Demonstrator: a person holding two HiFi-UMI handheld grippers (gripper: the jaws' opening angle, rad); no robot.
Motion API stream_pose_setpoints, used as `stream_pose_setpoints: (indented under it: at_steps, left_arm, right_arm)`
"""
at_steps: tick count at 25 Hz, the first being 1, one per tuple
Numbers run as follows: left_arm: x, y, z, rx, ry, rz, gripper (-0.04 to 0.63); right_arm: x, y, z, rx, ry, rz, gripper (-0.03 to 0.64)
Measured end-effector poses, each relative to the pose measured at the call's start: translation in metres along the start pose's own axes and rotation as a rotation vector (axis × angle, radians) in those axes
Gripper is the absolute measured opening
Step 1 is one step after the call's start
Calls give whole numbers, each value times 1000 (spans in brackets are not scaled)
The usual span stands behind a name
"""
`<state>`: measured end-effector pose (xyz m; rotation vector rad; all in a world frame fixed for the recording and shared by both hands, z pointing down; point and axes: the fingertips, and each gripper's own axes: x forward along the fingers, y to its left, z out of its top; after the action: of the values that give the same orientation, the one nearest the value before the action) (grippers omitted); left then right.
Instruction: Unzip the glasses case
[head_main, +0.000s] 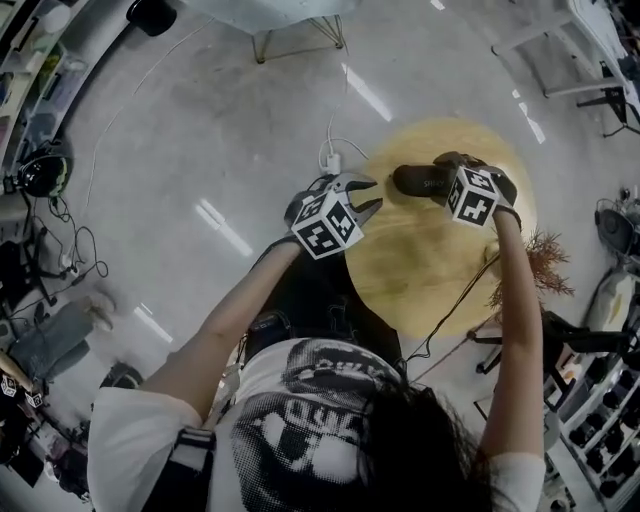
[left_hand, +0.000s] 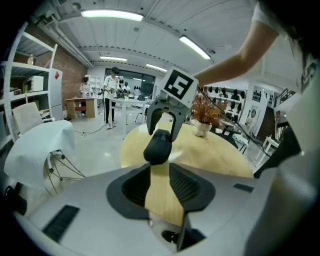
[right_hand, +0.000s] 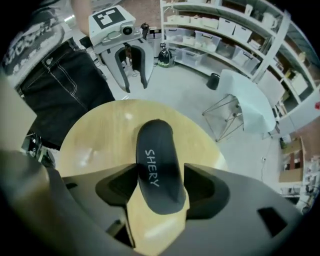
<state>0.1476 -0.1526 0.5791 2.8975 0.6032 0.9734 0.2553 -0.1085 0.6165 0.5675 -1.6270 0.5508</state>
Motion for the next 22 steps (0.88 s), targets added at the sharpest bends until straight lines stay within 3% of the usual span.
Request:
stream_pose_setpoints:
  at_steps: [5,18,20,22]
  left_arm:
    - [18,19,-12,49,59,-10,112]
    - [77,24,-21,315,202,-126,95]
    - [79,22,-23,313,204,-147,71]
    - [78,22,-24,264,198,-155,52]
  right_arm:
    - [10,5,2,-86,39,56,282]
    - [11,3,6,-86,4,73,281]
    - [11,3,6,-85,6,75,281]
    - [12,4,5,-75,6,77,281]
